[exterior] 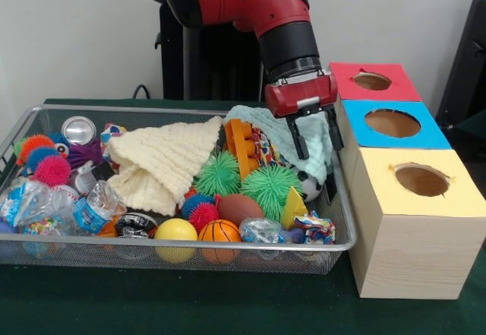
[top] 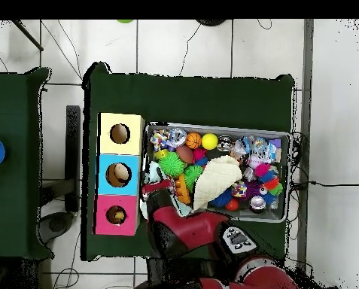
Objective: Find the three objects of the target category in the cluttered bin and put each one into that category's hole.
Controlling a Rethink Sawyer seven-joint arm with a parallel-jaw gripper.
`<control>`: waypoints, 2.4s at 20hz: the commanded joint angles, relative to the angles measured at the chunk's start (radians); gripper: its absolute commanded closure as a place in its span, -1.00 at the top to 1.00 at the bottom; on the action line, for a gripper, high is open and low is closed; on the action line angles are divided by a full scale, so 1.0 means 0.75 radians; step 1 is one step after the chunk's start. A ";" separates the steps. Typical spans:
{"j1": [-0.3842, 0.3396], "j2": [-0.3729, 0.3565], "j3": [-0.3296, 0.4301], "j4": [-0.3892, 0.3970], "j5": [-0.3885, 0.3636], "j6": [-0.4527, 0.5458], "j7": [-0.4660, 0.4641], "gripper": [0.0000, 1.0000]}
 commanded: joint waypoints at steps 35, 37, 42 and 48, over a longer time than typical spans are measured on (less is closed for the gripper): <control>0.345 0.389 -0.520 -0.049 0.168 0.006 0.200 1.00; 0.307 0.394 -0.497 -0.067 0.152 -0.016 0.204 1.00; 0.029 0.243 -0.307 -0.153 -0.087 0.063 0.277 1.00; -0.243 0.132 -0.058 -0.312 -0.451 0.235 0.292 1.00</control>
